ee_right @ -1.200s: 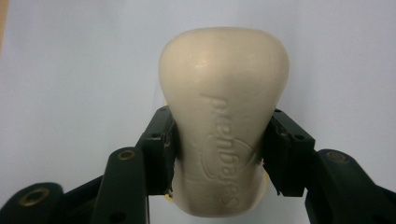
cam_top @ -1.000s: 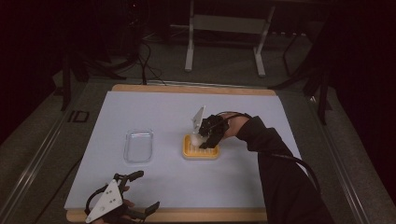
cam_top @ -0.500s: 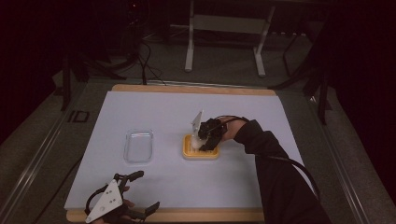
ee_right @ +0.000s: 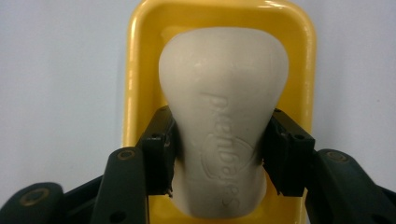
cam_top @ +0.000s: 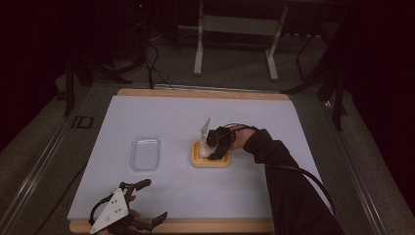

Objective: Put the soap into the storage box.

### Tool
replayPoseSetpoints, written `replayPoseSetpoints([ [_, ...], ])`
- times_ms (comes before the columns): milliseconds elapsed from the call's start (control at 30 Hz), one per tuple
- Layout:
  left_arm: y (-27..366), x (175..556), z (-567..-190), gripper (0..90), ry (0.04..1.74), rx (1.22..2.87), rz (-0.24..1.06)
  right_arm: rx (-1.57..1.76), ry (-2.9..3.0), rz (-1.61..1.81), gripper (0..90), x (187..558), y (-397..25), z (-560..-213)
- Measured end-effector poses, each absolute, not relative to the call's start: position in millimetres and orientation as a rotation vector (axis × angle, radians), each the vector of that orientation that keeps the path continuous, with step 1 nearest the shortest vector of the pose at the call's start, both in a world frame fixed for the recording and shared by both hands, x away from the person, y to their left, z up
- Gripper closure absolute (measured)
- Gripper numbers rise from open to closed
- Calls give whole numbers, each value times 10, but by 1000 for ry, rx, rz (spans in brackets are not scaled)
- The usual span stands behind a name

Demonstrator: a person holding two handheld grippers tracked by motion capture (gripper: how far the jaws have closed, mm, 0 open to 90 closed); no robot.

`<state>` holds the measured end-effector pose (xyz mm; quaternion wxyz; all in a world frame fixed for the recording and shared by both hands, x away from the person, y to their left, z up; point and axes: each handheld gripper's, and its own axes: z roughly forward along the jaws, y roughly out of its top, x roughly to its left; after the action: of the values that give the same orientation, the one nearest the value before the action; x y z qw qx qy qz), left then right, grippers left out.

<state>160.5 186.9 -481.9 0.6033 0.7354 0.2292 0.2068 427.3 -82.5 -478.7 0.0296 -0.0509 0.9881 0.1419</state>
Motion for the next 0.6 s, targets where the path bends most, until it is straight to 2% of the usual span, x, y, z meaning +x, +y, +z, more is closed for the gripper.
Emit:
replayPoseSetpoints([
  [600,1876,1607,-4819,12,531,1701,475,-112,3070,397,488,4290,-754,-4899],
])
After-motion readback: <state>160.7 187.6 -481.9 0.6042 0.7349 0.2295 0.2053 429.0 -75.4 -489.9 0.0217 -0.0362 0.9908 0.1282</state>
